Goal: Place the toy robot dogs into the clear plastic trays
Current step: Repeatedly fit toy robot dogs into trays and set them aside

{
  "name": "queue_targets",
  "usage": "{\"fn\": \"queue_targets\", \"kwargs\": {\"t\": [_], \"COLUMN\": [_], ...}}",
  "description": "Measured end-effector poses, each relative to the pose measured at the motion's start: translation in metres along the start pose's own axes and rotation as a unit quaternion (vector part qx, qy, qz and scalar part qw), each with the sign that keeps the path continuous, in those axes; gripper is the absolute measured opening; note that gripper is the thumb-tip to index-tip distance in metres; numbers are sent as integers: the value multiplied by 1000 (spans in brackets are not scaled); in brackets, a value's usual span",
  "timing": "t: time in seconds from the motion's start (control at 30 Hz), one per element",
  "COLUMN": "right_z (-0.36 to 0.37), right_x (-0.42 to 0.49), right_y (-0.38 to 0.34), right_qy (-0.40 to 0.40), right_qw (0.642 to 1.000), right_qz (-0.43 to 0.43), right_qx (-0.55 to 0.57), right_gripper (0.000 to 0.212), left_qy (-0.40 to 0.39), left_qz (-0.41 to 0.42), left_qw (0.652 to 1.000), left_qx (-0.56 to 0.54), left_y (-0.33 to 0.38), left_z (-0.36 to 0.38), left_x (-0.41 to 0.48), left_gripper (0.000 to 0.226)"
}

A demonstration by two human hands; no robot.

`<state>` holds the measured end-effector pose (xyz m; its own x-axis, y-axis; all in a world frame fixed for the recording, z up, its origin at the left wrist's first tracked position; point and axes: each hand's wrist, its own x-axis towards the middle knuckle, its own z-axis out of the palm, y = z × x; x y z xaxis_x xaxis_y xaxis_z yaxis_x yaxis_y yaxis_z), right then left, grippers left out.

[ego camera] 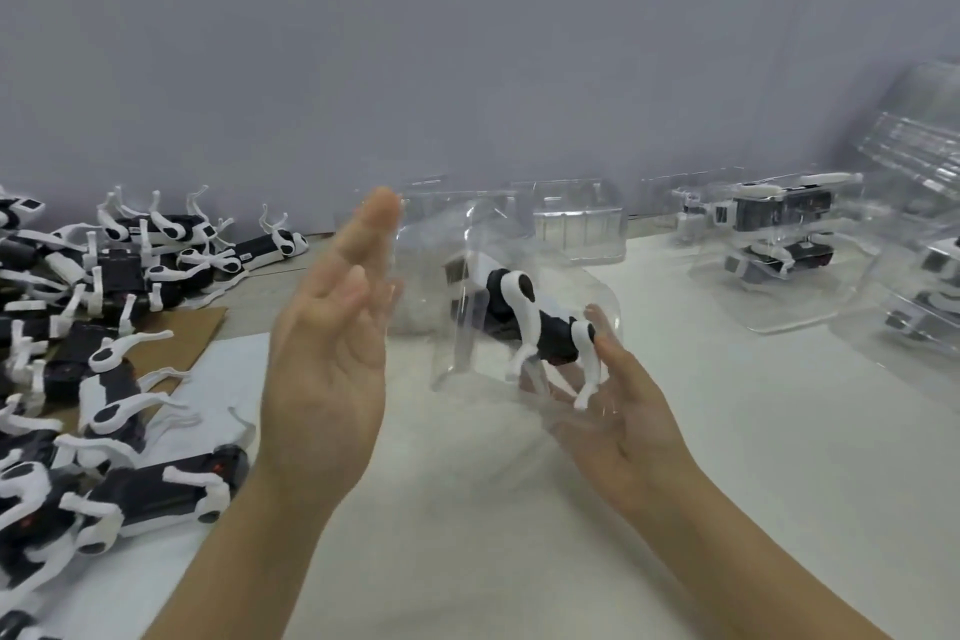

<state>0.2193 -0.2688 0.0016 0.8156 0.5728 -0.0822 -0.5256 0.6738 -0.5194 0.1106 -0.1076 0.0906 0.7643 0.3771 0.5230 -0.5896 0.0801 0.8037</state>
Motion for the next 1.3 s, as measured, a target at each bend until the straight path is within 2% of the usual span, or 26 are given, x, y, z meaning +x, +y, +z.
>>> {"fn": "queue_targets", "kwargs": {"t": [0.07,0.13,0.23,0.3,0.33,0.37,0.4,0.43,0.47,0.53,0.57,0.67,0.73,0.77,0.8,0.83,0.87,0.9,0.93,1.0,1.03,1.07,1.13,1.2,1.23,1.3], "right_z": [-1,-1,-2,-7,-9,-10,-9,-10,-10,-3,0,0,-7,-7,-6,-8,-12,-12,-9,-8,-10,-12,-21,-24,-26,-25], "right_x": [1,1,5,7,8,8,8,7,6,1,0,-1,-3,-5,-5,-3,-2,-2,0,8,10,14,18,20,22,20], "right_y": [7,11,10,9,8,6,5,6,6,8,9,10,11,11,13,14,13,10,7,-2,-7,-12,-24,-33,-35,-36], "right_qy": [15,39,33,31,26,15,3,-8,-17,-39,-48,-90,-78,-74,-79,-48,-21,2,-8,-33,-31,-29,-20,-5,10,30], "right_qw": [998,996,994,990,989,989,989,990,992,995,996,992,992,993,992,994,994,995,995,991,993,996,999,992,987,981], "right_qz": [56,83,101,127,133,135,134,130,120,90,77,85,96,91,94,92,73,76,89,121,109,78,4,-58,-71,-77], "right_qx": [30,12,21,47,53,57,57,52,41,21,18,7,14,-6,-26,-42,-77,-62,-45,-35,-29,-32,-47,-108,-141,-175], "right_gripper": [42,47,32,44,51,53,51,46,41,27,24,34,37,35,22,18,18,13,13,37,46,51,52,56,59,63], "left_qy": [94,154,164,149,130,104,65,14,-40,-87,-77,-43,-50,-53,-53,-50,-45,-50,-64,-104,-112,-100,-15,55,60,-2], "left_qz": [-17,-91,-192,-197,-193,-189,-181,-172,-167,-156,-143,-106,-86,-73,-64,-60,-65,-79,-102,-140,-149,-156,-191,-234,-252,-282], "left_qw": [993,974,929,898,908,939,972,985,977,958,960,963,957,953,952,954,959,966,971,973,974,977,981,963,957,959], "left_qx": [-65,-138,-271,-365,-349,-268,-134,13,130,226,230,243,273,288,295,290,271,242,205,152,133,109,15,-118,-131,-33], "left_y": [-10,-25,-45,-56,-60,-66,-72,-78,-82,-85,-84,-83,-79,-77,-76,-76,-75,-75,-74,-70,-69,-67,-63,-54,-50,-40], "left_z": [1,-1,-7,-6,-3,1,5,10,17,31,37,46,49,50,51,50,49,46,42,32,26,20,5,-7,-11,-10], "left_x": [9,21,36,40,40,39,36,33,29,23,21,21,20,18,18,18,18,20,22,26,28,30,36,40,40,40], "left_gripper": [34,35,38,36,33,34,40,44,46,40,36,33,33,33,32,31,32,33,38,53,57,55,46,33,45,83]}}
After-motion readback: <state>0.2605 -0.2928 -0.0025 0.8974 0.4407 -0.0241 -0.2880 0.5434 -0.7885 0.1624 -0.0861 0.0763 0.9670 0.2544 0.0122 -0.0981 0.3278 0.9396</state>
